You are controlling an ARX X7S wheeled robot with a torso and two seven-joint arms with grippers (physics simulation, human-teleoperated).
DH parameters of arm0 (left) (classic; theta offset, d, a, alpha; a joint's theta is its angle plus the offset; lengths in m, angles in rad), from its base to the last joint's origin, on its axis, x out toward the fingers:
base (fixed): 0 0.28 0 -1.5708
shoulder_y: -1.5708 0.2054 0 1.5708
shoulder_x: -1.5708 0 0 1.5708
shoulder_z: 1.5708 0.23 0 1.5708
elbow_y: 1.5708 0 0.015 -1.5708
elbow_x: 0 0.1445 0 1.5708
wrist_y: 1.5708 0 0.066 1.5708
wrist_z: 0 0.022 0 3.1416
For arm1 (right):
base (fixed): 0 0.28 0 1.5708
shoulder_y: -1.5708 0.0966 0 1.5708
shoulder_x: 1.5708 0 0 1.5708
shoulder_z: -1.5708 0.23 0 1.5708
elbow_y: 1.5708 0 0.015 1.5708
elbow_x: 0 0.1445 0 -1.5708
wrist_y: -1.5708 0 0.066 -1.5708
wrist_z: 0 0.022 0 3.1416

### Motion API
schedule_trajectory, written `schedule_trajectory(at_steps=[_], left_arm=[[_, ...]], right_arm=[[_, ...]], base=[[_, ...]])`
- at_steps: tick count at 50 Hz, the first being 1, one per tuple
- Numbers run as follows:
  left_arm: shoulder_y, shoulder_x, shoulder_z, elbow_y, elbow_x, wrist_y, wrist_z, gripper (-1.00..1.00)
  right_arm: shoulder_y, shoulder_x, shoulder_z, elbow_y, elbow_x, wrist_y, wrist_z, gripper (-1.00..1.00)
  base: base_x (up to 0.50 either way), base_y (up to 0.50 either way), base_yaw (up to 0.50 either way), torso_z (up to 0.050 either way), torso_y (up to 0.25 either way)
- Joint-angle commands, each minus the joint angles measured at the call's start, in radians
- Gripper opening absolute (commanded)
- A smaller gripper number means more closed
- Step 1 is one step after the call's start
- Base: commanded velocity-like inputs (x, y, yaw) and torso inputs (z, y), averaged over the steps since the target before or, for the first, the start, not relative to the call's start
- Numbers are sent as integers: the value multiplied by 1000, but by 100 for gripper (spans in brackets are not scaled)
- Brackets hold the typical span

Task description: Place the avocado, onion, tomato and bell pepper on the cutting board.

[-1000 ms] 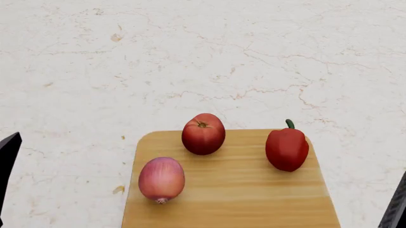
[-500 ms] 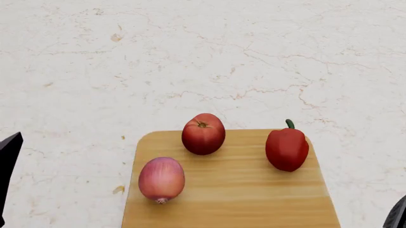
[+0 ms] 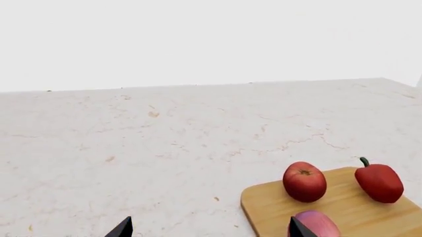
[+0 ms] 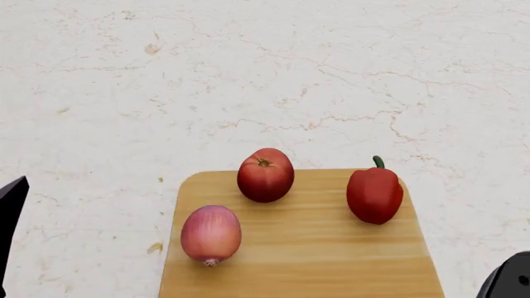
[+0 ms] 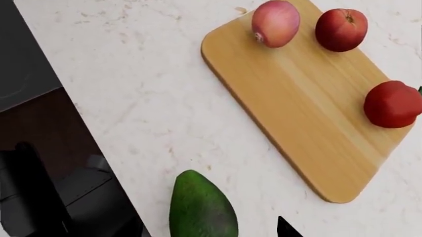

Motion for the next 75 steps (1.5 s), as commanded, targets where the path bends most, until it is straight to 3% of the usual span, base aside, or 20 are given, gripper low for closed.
schedule_trajectory(at_steps=[1,22,75], left_arm=[[13,15,-24,4,24,9,26,100],[31,-4,-26,10,37,20,33,100],[67,-35,-33,18,58,46,47,100]], right_arm=[[-116,-17,96,-5,-182,4,-132,100],[-327,-12,153,-73,-406,-61,-286,100],[-644,-5,151,-164,-755,-183,-466,100]], base=[[0,0,0,0,0],[0,0,0,0,0],[0,0,0,0,0]])
